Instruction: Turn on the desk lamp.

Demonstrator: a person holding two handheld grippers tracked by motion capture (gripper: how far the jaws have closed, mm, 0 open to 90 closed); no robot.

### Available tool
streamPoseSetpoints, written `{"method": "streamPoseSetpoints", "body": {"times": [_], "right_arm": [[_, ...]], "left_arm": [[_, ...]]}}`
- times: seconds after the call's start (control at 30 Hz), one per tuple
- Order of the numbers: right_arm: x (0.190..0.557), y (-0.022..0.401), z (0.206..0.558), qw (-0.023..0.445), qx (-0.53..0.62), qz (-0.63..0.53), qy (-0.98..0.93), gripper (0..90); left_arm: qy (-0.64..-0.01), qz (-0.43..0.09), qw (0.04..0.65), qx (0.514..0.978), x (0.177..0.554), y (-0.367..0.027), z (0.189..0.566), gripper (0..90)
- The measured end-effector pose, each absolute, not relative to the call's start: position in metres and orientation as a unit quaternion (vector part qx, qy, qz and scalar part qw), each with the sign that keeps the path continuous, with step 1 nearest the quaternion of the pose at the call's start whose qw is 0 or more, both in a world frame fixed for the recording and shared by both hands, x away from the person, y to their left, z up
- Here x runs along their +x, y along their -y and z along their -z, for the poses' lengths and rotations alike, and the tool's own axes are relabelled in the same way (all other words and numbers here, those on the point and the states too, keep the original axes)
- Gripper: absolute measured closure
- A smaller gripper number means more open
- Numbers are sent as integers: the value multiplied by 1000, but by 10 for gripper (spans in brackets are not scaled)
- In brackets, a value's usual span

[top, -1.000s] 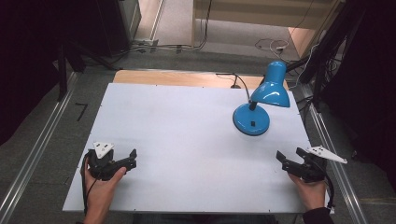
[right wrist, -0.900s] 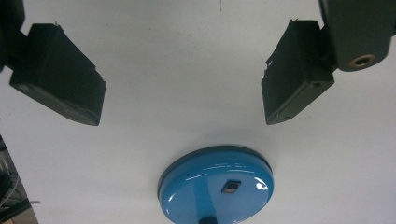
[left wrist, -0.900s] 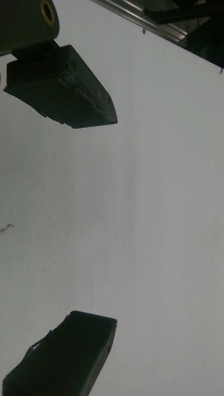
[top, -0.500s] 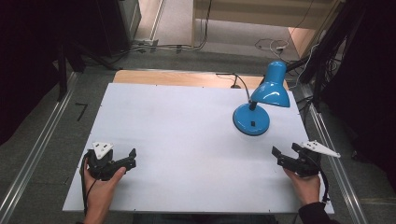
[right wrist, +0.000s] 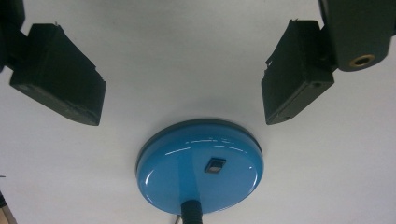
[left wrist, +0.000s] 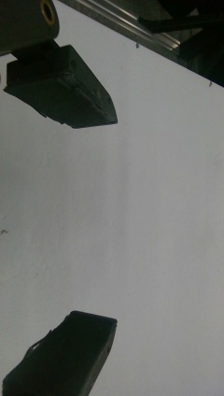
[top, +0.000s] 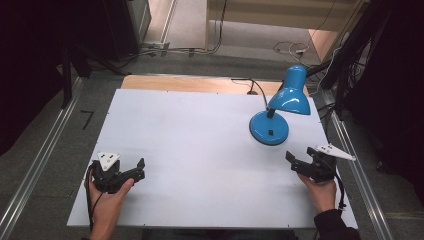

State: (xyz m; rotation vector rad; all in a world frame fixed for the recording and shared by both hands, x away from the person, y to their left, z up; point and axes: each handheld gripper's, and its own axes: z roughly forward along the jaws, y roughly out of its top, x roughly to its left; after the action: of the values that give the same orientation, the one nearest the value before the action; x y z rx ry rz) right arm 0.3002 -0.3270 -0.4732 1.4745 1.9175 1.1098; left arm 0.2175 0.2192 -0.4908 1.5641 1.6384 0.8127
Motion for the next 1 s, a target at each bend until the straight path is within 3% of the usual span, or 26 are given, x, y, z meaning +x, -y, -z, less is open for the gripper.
{"method": "streamPoseSetpoints", "body": {"times": [1.0], "right_arm": [[331,306,473,236,535,-404,-703,130]], "left_arm": [[-636,-312,362,606,218,-220,492,44]]}}
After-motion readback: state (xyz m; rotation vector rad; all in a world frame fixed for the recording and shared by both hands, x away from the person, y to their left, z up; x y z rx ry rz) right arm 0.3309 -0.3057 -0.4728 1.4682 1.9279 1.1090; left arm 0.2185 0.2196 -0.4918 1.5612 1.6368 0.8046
